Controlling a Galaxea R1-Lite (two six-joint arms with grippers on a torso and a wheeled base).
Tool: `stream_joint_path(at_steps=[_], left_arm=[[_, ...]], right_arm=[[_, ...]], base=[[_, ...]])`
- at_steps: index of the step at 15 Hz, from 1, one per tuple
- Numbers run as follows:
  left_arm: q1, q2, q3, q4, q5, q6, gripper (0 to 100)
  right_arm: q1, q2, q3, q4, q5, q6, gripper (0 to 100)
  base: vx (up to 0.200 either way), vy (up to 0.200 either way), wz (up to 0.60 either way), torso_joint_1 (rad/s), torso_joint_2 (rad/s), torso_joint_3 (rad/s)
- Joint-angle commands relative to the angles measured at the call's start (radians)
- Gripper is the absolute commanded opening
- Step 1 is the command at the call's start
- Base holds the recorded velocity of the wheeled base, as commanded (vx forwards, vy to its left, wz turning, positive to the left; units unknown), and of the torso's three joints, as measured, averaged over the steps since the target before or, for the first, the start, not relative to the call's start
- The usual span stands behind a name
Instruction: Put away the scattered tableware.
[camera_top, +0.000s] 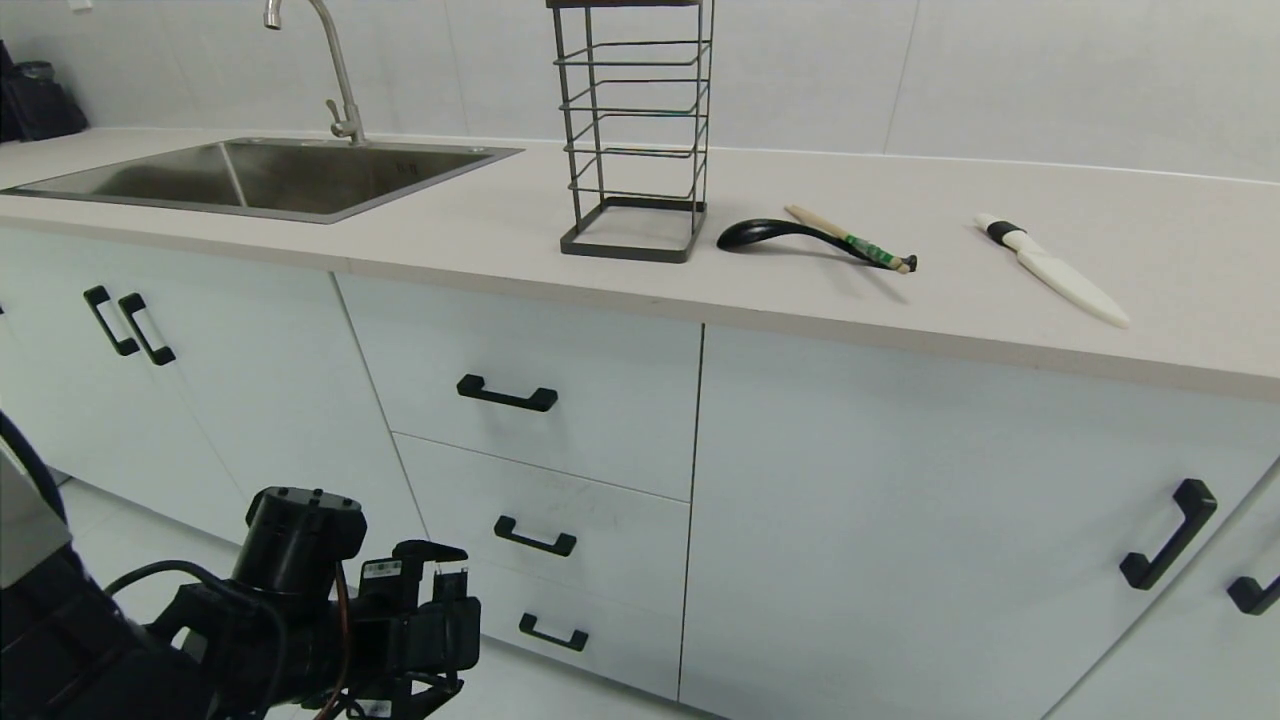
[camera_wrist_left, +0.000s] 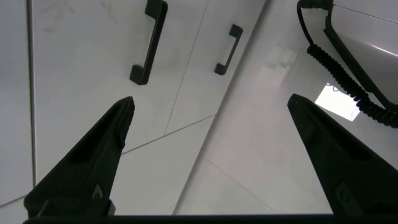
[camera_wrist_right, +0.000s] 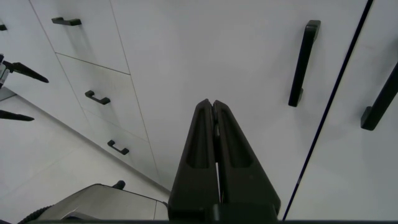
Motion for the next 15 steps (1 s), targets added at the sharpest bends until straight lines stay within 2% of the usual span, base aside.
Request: stream_joint_path(at_steps=[1,3,5,8,13,15], left_arm=[[0.019,0.012,0.006,0.000,-0.001,-0.001,100],[0.024,0.031,0.005,-0.002,-0.001,-0.002,100],[0.062,0.037,0.005,-0.003,-0.001,0.001,100],[0.062,0.063,-0.003,-0.020,-0.001,0.003,100],[0.061,0.163,-0.003,-0.134,-0.010,0.001,100],[0.038,0.207,-0.017,-0.207,-0.011,-0.001,100]], right_arm=[[0.000,0.002,0.000,0.000,0.001,0.000,0],[0.000,0.002,0.000,0.000,0.001,0.000,0],[0.000,0.002,0.000,0.000,0.001,-0.001,0],[0.000,0.002,0.000,0.000,0.001,0.000,0],[0.000,0.002,0.000,0.000,0.001,0.000,0],[0.000,0.002,0.000,0.000,0.001,0.000,0]], base=[[0.000,0.000,0.00,0.000,0.00,0.000],[0.000,0.000,0.00,0.000,0.00,0.000],[0.000,0.000,0.00,0.000,0.00,0.000],[0.000,0.000,0.00,0.000,0.00,0.000],[0.000,0.000,0.00,0.000,0.00,0.000],[0.000,0.000,0.00,0.000,0.00,0.000]])
